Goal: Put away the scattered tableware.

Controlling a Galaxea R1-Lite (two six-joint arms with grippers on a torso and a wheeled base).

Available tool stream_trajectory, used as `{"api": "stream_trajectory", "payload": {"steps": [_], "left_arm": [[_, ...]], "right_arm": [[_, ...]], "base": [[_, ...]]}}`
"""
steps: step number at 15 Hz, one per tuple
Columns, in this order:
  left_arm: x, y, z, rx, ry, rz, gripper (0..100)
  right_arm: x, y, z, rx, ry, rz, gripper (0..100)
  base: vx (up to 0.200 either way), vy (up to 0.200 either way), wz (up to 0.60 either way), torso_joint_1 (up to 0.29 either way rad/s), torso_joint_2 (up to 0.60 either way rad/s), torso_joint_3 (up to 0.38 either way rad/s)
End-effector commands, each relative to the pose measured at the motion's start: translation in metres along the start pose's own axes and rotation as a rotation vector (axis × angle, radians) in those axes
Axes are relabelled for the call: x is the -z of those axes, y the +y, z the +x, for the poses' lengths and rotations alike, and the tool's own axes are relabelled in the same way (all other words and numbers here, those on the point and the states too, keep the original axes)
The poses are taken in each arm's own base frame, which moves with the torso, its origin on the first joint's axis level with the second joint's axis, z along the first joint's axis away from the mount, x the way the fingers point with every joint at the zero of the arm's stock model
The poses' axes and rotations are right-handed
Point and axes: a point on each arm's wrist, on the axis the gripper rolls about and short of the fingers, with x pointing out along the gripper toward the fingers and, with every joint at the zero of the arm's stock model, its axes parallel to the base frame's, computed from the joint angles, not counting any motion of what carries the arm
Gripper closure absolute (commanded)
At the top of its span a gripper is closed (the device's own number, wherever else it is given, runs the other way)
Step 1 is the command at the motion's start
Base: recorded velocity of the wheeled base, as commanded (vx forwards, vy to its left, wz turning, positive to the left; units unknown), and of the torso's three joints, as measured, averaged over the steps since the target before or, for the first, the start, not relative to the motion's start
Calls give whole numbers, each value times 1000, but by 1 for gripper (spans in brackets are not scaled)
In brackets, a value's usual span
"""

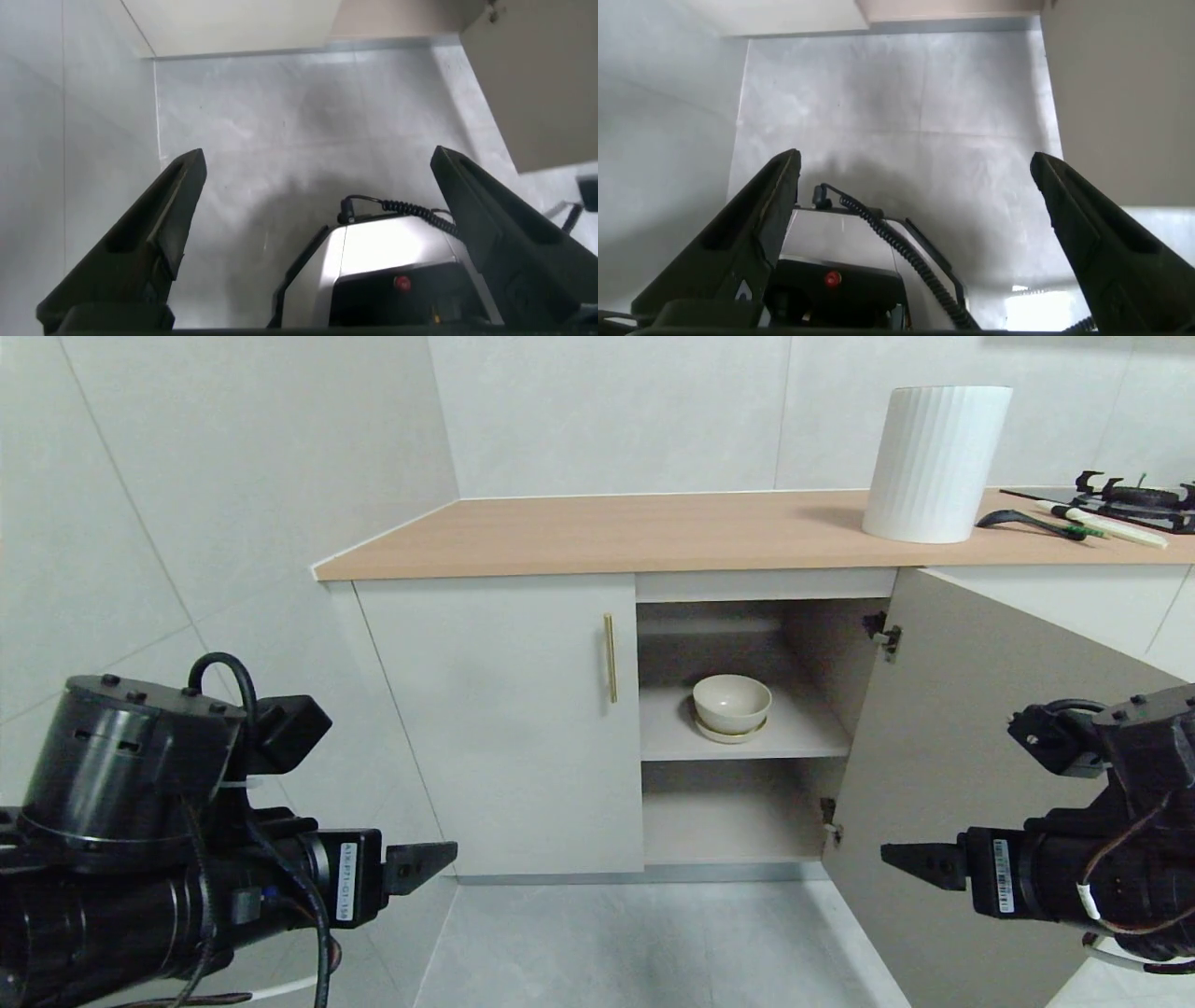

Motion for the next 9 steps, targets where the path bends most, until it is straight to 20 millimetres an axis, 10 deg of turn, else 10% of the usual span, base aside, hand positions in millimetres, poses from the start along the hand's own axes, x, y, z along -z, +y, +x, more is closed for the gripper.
{"api": "stream_trajectory", "payload": {"steps": [1,9], "left_arm": [[0,0,1,-2,4,0,0],[1,0,1,-4,6,2,0]], "right_arm": [[0,0,1,1,1,0,0],[4,-3,-8,10,24,-41,0]], "base": [[0,0,0,0,0,0],[0,0,0,0,0,0]]}}
